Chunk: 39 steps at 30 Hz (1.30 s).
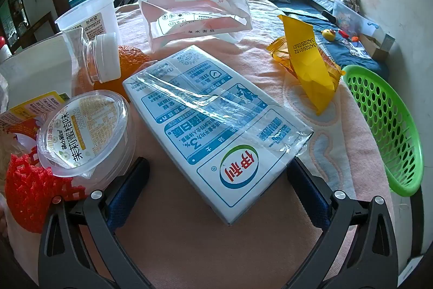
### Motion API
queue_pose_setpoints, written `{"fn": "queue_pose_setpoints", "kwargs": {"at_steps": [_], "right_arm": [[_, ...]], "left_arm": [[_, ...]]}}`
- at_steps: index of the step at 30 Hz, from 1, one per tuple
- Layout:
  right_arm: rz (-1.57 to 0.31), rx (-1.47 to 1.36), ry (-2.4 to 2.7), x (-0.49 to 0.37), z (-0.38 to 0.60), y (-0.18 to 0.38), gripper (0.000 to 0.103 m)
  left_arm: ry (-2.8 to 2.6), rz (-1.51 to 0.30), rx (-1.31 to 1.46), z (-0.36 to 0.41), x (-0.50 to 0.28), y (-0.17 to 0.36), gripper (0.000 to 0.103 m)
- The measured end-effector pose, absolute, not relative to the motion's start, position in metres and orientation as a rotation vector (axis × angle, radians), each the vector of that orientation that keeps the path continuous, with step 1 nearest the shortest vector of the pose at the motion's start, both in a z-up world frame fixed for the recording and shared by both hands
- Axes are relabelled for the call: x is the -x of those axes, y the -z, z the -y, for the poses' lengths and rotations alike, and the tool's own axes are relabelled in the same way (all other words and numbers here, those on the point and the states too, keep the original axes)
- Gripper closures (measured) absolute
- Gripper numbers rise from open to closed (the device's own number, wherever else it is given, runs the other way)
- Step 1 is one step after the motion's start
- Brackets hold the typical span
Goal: Collect trash
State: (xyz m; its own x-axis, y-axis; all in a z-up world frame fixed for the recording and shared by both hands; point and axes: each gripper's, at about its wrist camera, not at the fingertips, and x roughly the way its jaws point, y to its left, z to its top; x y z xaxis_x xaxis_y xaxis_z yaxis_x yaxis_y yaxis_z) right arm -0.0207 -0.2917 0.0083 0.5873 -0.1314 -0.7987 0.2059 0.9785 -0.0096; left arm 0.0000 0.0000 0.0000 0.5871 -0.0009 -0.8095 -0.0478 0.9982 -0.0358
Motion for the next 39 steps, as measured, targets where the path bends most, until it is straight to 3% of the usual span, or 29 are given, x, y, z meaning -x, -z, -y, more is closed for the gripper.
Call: {"fn": "queue_pose_setpoints", "kwargs": {"at_steps": [28, 39], "right_arm": [[-0.916, -0.065, 0.179, 0.028, 0.291, -0.012, 0.004], [-0.83, -0.02, 0.154, 0.08, 0.283, -0.045, 0.004]], "left_arm": [[-0.032, -0.952, 0.039, -0.001, 0.005, -0.003, 0.006], [-0.055, -0.868, 0.028, -0.013, 0.056, -0.038, 0.006]]}}
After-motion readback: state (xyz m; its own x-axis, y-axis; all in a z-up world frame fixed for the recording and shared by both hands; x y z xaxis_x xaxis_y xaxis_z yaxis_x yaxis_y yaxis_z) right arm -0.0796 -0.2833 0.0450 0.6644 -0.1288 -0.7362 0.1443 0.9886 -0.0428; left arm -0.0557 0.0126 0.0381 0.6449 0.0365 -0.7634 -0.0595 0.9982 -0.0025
